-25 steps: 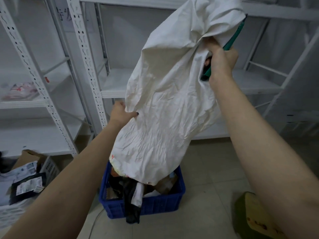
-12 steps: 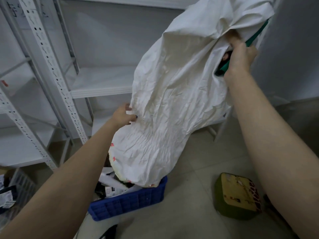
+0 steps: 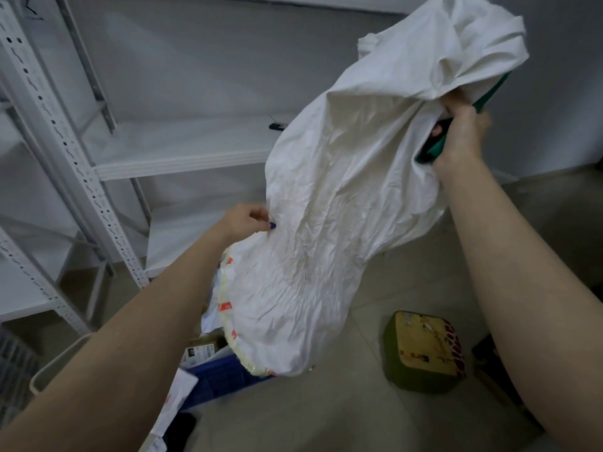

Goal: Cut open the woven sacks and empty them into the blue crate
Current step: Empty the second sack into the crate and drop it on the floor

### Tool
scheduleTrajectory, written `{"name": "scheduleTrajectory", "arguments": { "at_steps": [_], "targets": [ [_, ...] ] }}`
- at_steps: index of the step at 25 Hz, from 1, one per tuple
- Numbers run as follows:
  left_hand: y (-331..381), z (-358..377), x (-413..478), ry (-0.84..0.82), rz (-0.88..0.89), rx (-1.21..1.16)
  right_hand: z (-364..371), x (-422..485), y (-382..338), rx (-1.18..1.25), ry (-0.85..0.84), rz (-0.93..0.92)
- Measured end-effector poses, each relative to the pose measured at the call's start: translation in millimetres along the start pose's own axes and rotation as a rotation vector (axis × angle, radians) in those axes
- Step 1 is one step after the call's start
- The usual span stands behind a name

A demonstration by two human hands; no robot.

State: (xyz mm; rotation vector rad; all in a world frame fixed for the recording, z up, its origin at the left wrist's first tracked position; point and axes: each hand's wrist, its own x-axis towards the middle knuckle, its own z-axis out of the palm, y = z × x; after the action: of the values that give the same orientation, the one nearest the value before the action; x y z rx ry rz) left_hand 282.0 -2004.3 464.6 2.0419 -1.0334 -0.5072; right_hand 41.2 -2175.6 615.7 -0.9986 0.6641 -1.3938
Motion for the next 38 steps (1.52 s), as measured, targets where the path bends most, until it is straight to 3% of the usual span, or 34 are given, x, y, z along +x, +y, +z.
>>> {"name": "scheduleTrajectory", "arguments": {
  "at_steps": [7, 12, 17, 20, 22, 25, 28, 30, 32, 38],
  "targets": [
    [-10.7, 31.2, 1.2, 0.145, -0.041, 0.084, -48.5, 13.8, 30.1, -0.123, 0.028, -0.058],
    [-31.4, 54.9, -1.8, 0.205, -0.122, 0.093, -86.8, 13.7, 81.5, -0.261, 0.235, 0.113],
    [-57.4, 98.4, -11.4, 0.154, -0.231, 0.180, -118.1, 3.6, 144.1, -0.487, 0.499, 0.285],
    [-73.7, 115.3, -17.4, 0.153, -0.189, 0.195, -120.4, -4.7, 174.5, -0.513, 0.515, 0.391],
    [-82.3, 119.8, -20.8, 0.127, -0.120, 0.239, -113.4, -10.5, 190.7, -0.581, 0.390, 0.420],
    [-82.5, 116.5, -17.5, 0.047, 0.037, 0.251, -84.5, -21.7, 210.1, -0.717, -0.005, 0.470],
    [-70.5, 92.1, -6.5, 0.124, 0.267, 0.256, -51.0, -41.6, 224.0, -0.862, -0.444, 0.551],
    [-64.3, 68.4, 4.0, 0.158, 0.383, 0.302, -34.1, -55.5, 233.3, -0.863, -0.620, 0.661],
    [-57.6, 43.8, 10.0, 0.178, 0.467, 0.357, -20.2, -64.3, 243.5, -0.860, -0.676, 0.724],
    [-57.2, -23.8, 36.7, 0.269, 0.672, 0.418, 22.5, -64.8, 257.1, -0.929, -0.636, 0.571]
  ]
}}
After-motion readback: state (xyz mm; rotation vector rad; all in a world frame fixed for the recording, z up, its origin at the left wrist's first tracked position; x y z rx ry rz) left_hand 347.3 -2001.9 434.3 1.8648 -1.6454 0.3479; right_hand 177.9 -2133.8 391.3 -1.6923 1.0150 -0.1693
